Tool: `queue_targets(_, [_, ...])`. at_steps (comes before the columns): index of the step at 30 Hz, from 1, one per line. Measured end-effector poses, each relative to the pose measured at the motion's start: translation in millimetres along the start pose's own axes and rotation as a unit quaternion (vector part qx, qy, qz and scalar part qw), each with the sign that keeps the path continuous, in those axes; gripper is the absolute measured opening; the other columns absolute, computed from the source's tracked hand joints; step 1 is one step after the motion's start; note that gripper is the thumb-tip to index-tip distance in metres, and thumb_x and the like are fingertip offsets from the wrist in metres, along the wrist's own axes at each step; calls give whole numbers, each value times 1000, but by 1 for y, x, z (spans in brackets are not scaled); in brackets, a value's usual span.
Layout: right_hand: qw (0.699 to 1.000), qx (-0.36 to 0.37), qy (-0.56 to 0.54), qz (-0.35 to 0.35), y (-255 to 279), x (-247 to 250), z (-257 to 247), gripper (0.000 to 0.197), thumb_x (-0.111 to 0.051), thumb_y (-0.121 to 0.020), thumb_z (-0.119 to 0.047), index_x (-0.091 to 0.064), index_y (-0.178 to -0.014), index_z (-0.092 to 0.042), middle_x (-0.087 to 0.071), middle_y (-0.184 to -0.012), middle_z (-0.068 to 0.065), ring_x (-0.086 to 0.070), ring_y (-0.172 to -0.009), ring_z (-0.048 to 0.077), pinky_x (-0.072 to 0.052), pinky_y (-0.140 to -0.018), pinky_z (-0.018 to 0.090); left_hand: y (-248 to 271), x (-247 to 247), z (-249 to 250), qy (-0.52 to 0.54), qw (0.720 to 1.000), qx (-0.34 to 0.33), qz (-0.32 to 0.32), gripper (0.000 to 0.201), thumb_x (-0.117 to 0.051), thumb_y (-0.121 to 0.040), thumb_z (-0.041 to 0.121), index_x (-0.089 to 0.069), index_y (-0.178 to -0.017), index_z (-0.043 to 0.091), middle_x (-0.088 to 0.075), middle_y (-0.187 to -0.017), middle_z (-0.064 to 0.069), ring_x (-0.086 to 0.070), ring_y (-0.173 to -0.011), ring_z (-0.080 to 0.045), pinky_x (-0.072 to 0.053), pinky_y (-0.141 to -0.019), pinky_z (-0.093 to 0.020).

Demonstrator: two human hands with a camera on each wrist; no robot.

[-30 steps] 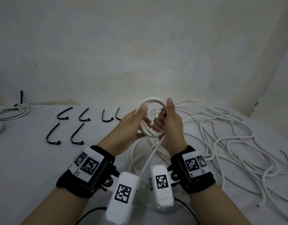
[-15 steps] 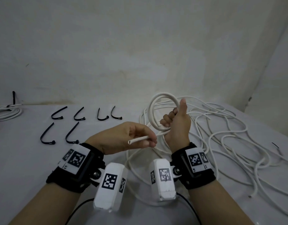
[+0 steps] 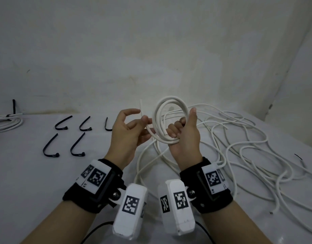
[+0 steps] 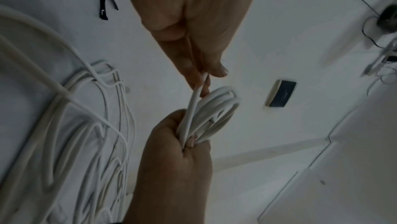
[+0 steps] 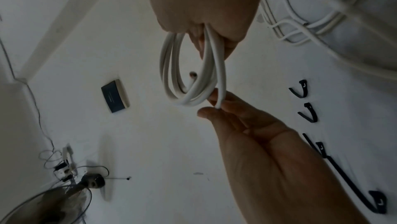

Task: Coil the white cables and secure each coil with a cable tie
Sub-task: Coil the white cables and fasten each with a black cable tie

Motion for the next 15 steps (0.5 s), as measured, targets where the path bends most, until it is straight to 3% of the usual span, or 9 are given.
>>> queue_targets(2, [1000,5,12,-6,3,-3,1,47,-46,-97,-47,-34,-64,-16,-21,-43,-5,-20,-33,8,-24,-32,17,2,2,5,-40,998,-33,18,11,-59,-89,12,-60,-100,15,-68,-62,5,-61,-52,-5,-51,-52,-18])
queue_targets(4, [1000,9,28,-7,5,-4,2,46,-45,-97,-46,-33,-64,-16,-21,-43,-4,-20,-33,8,-24,-33,17,1,4,9,-81,995,-54,23,11,-61,-89,11,-68,-97,14,-71,-71,1,-63,-56,-6,-52,-55,-19])
queue_targets(7, [999,13,44,-4,7,-4,5,46,-45,-97,-45,-32,-63,-17,-20,-45,-4,-20,-34,9,-24,-33,17,-1,-2,19,-174,981,-89,-12,13,-61,-90,7,-73,-97,7,-72,-85,-13,-70,-71,-22,-55,-61,-25])
queue_targets(8, [999,14,44,-3,8,-4,5,46,-45,-97,-45,-32,-63,-17,-20,-45,-4,-20,-34,9,-24,-33,17,-2,-4,23,-200,974,-100,-26,13,-61,-90,6,-74,-94,8,-73,-83,-11,-70,-72,-23,-56,-61,-26])
queue_targets(12, [999,20,30,-4,9,-6,4,46,-45,-96,-47,-31,-63,-17,-20,-44,-4,-20,-34,9,-24,-34,17,-1,-9,33,-280,950,-120,-63,24,-60,-89,1,-73,-81,19,-69,-62,10,-66,-57,-8,-52,-55,-19])
queue_targets(15, [999,33,41,-12,10,-8,2,47,-44,-96,-48,-31,-64,-17,-21,-45,-4,-20,-35,9,-25,-35,19,2,-18,32,-327,932,-121,-99,28,-55,-86,-7,-72,-76,13,-67,-55,8,-65,-51,-10,-49,-54,-16])
Point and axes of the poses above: each hand's wrist, its own y-axis away from the middle knuckle, its own x-axis out of the back of the hand, z = x × y, the point moved 10 cm from there along -y, towards the middle knuckle
